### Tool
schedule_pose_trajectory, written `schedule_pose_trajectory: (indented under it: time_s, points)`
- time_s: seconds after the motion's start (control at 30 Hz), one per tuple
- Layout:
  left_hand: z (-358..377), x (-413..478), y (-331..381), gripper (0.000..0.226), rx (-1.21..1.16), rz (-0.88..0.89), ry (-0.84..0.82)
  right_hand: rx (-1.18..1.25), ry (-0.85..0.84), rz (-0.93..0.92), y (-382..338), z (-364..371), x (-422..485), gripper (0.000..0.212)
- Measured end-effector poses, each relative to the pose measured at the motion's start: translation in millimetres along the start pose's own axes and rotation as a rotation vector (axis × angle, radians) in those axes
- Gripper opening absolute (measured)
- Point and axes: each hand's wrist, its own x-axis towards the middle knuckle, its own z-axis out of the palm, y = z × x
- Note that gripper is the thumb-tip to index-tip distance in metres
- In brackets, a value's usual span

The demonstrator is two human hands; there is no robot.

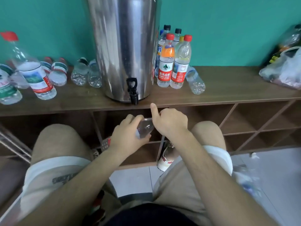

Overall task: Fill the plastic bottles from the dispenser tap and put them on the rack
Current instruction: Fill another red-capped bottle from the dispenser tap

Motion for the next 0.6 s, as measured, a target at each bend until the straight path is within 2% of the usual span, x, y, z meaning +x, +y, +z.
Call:
schedule_pose_trajectory:
  time_s: [0.1, 0.2, 0.3, 0.4, 0.6]
  points:
    - [4, -3, -11, 0.058, 0.167, 0.020, 0.020, 0.112, -0.190, 0.048, -5, 26, 13, 0.070]
    - [0, 4, -27, 0.050, -0.003, -0.076, -0.107, 0.329, -0.143, -0.021, -3, 47, 18, 0.063]
    - [-8, 14, -44, 0.051, -0.226, -0.145, -0.270, 0.439, -0.063, -0.192, 6, 58, 20, 0.060]
    - [-12, 24, -56, 0.055, -0.413, -0.164, -0.354, 0.495, -0.070, -0.329, 11, 60, 27, 0.050]
    - [-10, 38, -65, 0.053, -0.443, -0.176, -0.429, 0.529, -0.165, -0.431, 18, 56, 34, 0.040]
